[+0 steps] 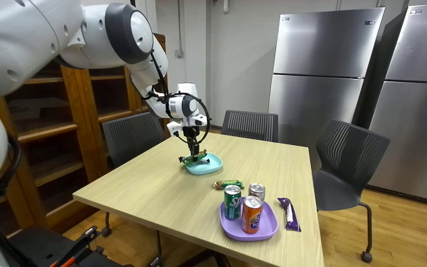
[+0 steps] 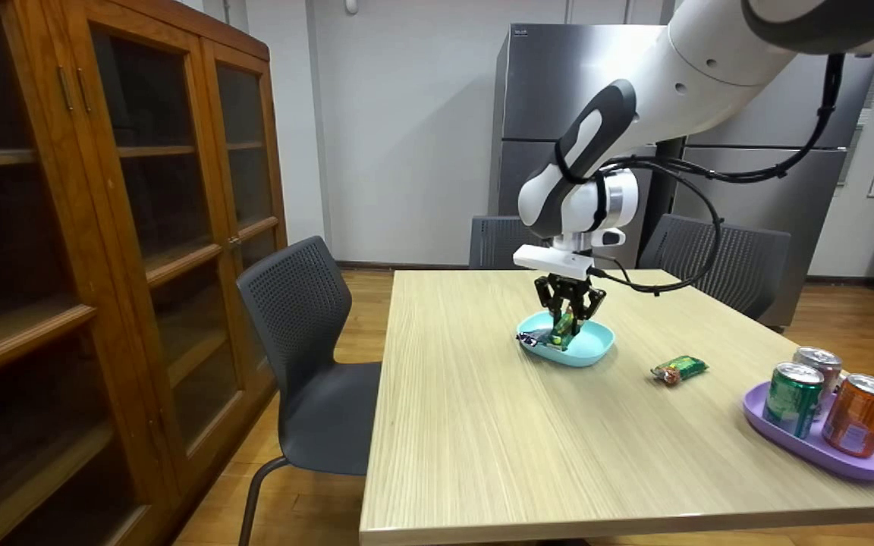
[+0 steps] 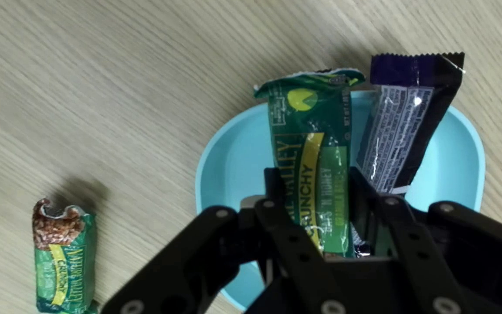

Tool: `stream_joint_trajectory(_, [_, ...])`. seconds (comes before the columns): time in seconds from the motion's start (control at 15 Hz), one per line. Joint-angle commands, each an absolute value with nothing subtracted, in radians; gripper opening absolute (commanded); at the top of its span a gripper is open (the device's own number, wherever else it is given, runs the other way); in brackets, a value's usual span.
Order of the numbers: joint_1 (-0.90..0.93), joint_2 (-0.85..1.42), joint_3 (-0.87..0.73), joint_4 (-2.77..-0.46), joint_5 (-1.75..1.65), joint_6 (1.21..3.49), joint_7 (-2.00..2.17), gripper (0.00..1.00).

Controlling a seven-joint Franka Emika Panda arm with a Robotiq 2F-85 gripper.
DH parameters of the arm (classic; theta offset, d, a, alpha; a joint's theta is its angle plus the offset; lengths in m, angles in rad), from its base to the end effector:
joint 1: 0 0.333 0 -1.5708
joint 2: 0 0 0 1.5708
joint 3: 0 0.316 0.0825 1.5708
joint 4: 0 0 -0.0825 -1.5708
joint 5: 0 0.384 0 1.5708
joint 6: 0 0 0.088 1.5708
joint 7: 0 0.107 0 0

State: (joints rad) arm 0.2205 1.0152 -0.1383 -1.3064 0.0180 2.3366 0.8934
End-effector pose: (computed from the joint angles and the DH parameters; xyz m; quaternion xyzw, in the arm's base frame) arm 0.7350 0.0847 0.1268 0.9278 -0.3692 0.0346 0.0403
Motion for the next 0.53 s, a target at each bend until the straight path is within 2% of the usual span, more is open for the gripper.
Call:
stream_joint_trajectory(0.0, [0.208, 1.068, -0.136, -1.198, 0.026, 2.263, 0.944, 0.14])
stream_joint_trajectory(0.07, [0.206, 1.077, -0.134, -1.184, 0.027, 2.255, 0.950, 0.14])
stream_joint_trajectory(0.13, [0.202, 1.084, -0.130, -1.171, 0.028, 2.244, 0.951, 0.64])
stream_joint_trajectory(0.2, [0.202, 1.088, -0.128, -1.162, 0.026, 2.236, 0.954, 0.65])
stream_joint_trajectory(0.47, [0.195, 1.099, -0.117, -1.144, 0.029, 2.233, 0.942, 0.93])
